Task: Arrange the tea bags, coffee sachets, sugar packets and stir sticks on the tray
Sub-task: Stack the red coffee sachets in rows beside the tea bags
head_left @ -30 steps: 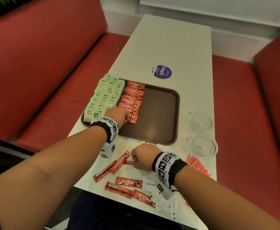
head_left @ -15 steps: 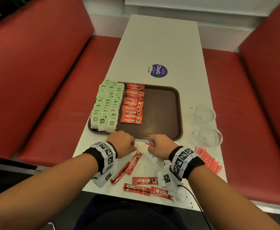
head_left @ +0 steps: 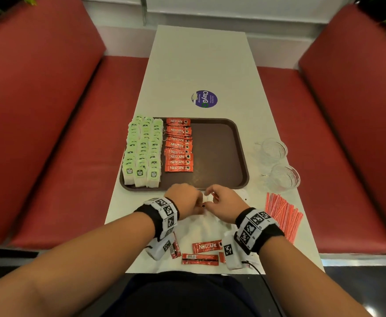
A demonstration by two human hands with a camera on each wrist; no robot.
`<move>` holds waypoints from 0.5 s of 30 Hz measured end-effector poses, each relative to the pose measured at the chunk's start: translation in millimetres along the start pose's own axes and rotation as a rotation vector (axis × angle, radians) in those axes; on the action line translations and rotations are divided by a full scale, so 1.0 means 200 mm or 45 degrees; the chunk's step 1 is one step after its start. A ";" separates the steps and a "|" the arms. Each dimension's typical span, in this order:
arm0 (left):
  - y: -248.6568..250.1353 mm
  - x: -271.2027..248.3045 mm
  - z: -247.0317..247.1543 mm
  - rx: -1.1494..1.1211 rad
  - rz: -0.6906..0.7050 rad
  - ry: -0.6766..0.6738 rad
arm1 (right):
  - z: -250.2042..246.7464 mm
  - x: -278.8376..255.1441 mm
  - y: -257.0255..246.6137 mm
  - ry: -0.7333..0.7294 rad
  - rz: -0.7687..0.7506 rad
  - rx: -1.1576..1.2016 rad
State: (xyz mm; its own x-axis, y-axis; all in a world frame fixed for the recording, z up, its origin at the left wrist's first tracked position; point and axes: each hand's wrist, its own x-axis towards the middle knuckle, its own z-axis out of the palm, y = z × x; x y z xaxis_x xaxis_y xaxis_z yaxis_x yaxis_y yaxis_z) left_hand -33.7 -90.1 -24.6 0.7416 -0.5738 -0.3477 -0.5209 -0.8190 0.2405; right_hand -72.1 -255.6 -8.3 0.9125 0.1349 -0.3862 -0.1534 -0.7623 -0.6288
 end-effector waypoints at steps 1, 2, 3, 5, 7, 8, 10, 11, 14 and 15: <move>-0.01 0.00 -0.02 -0.021 0.049 0.031 | 0.00 0.01 -0.01 0.006 -0.030 -0.038; -0.02 0.00 -0.04 -0.034 0.079 0.055 | 0.00 0.02 -0.01 0.012 -0.046 -0.044; -0.04 0.00 -0.05 -0.044 0.092 0.075 | 0.00 0.03 -0.02 0.017 -0.063 -0.026; -0.08 -0.01 -0.07 -0.119 0.082 0.113 | -0.01 0.05 -0.03 0.025 -0.083 -0.027; -0.13 -0.02 -0.07 -0.251 0.062 0.167 | -0.02 0.08 -0.04 0.038 -0.094 -0.049; -0.16 -0.02 -0.07 -0.330 0.047 0.181 | -0.03 0.09 -0.05 0.045 -0.103 -0.039; -0.21 -0.02 -0.09 -0.464 0.026 0.196 | -0.04 0.11 -0.06 0.059 -0.126 0.000; -0.24 -0.02 -0.11 -0.485 0.028 0.204 | -0.05 0.12 -0.06 0.063 -0.136 0.017; -0.29 0.01 -0.16 -0.314 0.031 0.312 | -0.05 0.14 -0.08 0.130 -0.146 0.027; -0.31 0.03 -0.17 -0.213 -0.009 0.349 | -0.05 0.16 -0.08 0.157 -0.127 0.034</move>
State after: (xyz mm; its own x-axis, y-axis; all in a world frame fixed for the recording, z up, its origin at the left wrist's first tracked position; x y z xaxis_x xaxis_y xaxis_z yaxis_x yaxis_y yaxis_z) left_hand 18.3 -43.0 -10.7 0.8430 -0.5288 -0.0984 -0.4554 -0.7990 0.3926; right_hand -37.1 -245.7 -2.6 0.9630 0.1293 -0.2363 -0.0681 -0.7318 -0.6781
